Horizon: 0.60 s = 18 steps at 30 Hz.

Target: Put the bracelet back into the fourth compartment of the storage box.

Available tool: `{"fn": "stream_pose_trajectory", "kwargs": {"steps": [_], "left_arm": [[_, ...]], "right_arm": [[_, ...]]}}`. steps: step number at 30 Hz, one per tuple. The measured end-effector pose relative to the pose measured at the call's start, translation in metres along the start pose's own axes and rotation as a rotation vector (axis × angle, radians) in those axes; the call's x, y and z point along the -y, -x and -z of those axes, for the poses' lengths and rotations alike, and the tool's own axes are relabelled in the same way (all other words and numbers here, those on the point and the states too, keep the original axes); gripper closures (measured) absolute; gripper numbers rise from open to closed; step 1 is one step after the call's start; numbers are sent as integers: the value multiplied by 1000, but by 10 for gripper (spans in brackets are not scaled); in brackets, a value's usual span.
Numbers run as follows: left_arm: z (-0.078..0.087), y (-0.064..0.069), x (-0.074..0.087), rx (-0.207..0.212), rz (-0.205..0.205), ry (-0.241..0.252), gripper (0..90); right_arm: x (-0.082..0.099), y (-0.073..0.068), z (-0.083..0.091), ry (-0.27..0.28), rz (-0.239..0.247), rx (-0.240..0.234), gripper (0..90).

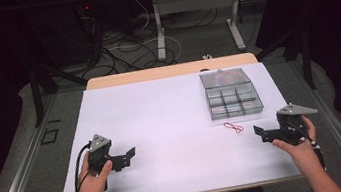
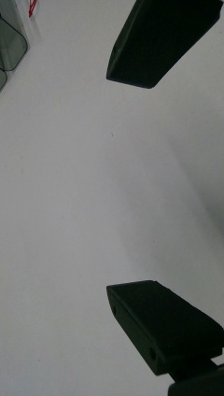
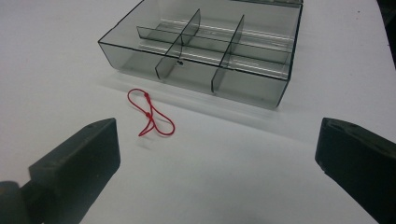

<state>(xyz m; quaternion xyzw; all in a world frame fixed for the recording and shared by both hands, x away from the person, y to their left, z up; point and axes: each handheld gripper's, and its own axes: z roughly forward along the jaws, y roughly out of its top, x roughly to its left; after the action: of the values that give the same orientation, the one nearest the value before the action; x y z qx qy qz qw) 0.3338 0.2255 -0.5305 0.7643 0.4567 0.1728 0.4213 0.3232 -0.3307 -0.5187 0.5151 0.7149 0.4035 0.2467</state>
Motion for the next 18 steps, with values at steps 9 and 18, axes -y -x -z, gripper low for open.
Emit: {"fn": "stream_pose_trajectory", "kwargs": {"steps": [9, 18], "left_arm": [[0, 1, 0, 3, 1, 2, 10], [3, 2, 0, -3, -1, 3, 10]], "right_arm": [[-7, -6, -3, -10, 25, -29, 0], [-22, -20, -11, -27, 112, -58, 0]]}}
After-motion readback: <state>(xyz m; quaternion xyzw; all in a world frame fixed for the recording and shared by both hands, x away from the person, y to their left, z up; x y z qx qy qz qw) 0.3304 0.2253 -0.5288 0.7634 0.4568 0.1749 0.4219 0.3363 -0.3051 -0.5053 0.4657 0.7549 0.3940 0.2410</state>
